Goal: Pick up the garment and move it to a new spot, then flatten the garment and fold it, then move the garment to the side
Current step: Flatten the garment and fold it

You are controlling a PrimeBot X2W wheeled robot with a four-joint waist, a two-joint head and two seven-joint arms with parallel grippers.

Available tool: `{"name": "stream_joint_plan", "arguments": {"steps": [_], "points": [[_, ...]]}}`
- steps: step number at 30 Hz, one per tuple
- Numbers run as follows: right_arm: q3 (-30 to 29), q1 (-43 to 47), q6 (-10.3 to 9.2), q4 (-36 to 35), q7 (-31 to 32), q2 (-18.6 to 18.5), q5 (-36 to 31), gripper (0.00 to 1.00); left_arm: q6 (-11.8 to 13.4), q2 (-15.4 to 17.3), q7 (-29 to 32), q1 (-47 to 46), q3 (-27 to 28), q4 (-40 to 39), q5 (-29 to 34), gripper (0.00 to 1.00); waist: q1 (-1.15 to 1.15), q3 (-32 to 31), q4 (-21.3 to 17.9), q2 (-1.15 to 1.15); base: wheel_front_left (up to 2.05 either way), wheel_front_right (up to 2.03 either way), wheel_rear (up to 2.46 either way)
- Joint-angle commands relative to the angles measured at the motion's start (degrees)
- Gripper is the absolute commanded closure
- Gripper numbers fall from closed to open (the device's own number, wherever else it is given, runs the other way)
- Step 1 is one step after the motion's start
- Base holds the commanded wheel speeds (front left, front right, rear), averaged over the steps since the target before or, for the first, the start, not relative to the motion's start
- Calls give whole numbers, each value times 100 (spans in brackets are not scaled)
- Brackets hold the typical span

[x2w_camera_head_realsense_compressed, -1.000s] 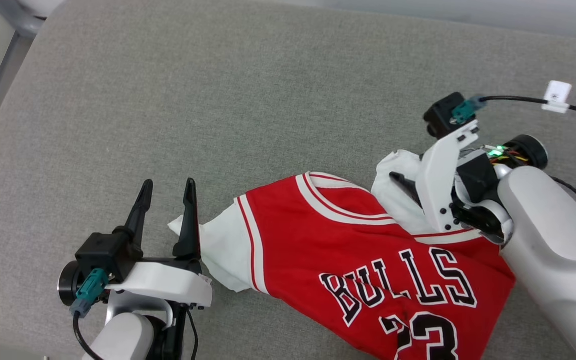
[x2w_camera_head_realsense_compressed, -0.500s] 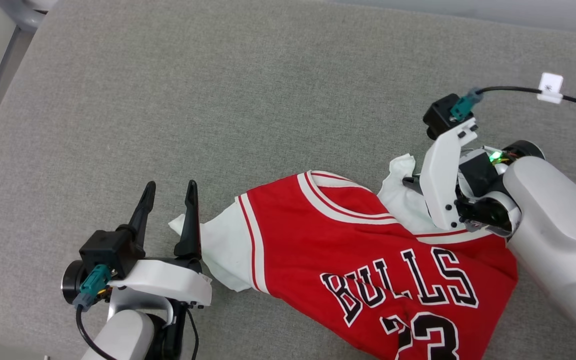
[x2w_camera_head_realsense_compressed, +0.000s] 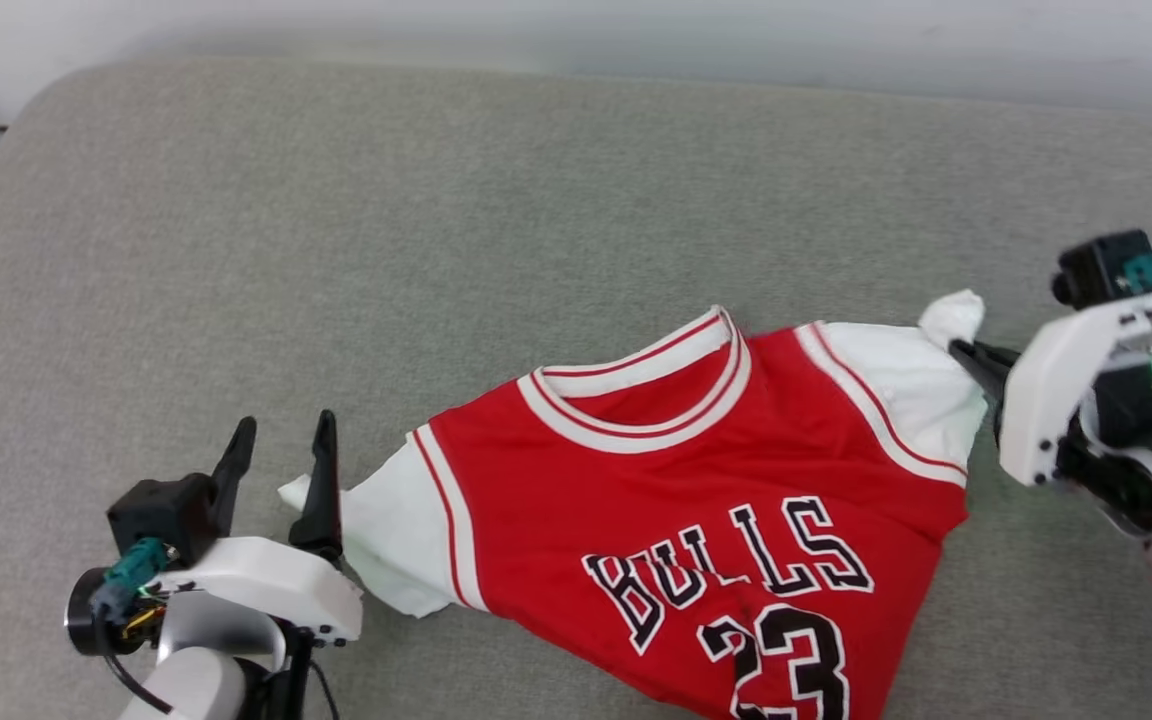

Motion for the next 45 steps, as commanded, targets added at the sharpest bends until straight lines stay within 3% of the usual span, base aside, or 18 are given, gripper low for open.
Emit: {"name": "stream_joint_plan", "arguments": {"steps": [1, 10, 21, 28, 33, 35, 38, 45], "points": [[-156, 258, -6, -51, -113, -21, -79, 100, -10, 73, 98, 81, 62, 25, -84, 0, 0, -185, -200, 0, 0, 0, 0], [-1733, 1941, -6, -773, -610, 295, -574, 100, -15, 588, 1293, 339, 260, -170, -657, 0, 0, -435, -726, 0, 0, 0, 0], [-3006, 3337, -6, -2475, 143, 1318, -1570, 100, -118, 1374, 3382, 264, 281, -338, -1484, 0, 0, -206, -1182, 0, 0, 0, 0], [-3285, 3549, -6, -3156, 557, 1770, -1882, 100, -320, 1366, 3999, -56, 124, 274, -1758, 0, 0, 28, -1347, 0, 0, 0, 0], [-3373, 3595, -6, -3300, 657, 1891, -1959, 100, -651, 1229, 4685, -76, -327, 731, -1971, 0, 0, 89, -1418, 0, 0, 0, 0], [-3421, 3609, -6, -3328, 678, 1931, -2004, 100, -802, 1123, 4747, -130, -476, 810, -1996, 100, 0, 91, -1428, 0, 0, 0, 0], [-3475, 3603, -6, -3324, 701, 1925, -2067, 100, -826, 1113, 4505, -274, -466, 806, -1832, 100, 0, 57, -1391, 0, 0, 0, 0], [-3557, 3407, -5, -3301, 666, 1784, -2329, 100, -556, 1322, 3747, -777, -321, 569, -1147, 100, 0, -183, -1212, 0, 0, 0, 0]]}}
